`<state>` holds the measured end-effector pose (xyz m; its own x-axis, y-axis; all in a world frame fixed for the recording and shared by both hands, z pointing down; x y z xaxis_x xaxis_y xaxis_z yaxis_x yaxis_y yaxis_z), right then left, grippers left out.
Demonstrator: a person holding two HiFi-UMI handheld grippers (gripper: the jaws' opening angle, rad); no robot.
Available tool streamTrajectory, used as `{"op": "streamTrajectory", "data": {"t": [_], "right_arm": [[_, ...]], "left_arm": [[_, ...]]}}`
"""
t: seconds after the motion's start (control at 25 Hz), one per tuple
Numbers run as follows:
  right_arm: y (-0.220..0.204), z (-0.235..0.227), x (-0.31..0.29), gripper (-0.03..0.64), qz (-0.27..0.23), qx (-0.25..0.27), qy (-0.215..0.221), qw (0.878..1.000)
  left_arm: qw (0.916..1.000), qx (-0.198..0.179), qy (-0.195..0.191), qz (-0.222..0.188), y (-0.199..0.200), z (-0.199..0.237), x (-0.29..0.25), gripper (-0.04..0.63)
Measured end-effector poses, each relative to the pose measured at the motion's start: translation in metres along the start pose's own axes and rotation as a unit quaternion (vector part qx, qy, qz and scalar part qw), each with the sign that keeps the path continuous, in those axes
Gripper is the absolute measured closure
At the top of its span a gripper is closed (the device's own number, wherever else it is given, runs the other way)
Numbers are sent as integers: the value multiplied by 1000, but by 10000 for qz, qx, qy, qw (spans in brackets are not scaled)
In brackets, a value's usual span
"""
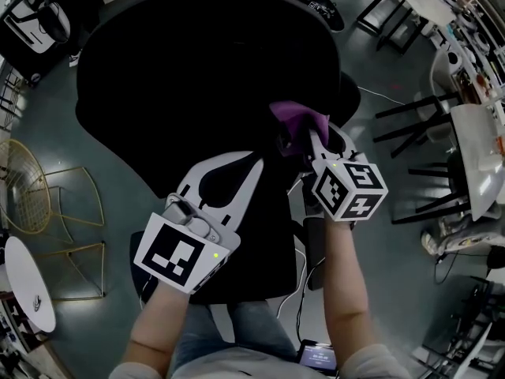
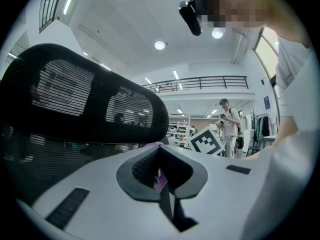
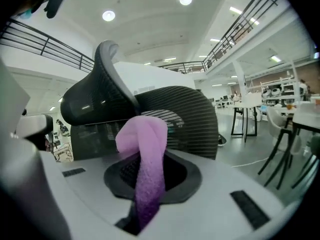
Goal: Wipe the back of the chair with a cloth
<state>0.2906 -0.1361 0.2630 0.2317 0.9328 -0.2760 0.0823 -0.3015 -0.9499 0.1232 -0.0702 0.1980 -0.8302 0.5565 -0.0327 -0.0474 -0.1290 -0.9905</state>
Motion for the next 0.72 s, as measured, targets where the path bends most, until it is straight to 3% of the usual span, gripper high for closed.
{"op": "streamTrajectory", "data": {"t": [0.4,0.72], "right_arm": [[0,-45,24,565,-78,-215,-511,9984],[-7,-45,26,565,-77,-242,-531,9983]], "left_arm": [[9999,23,-143,62,-2,-15,-9,583],[9999,4,-127,63,-7,-18,-8,583]]}}
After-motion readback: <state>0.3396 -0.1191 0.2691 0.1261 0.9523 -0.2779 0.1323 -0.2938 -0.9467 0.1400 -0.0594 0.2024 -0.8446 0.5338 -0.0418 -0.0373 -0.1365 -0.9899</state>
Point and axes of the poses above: the fingertips, and each gripper's own axes: x backward along the fingers, z to its left, y out of its top, the point moved 4 cm from there along x, backward along the fingers, and after that the axes turned 1 degree about x, right-handed, at the moved point
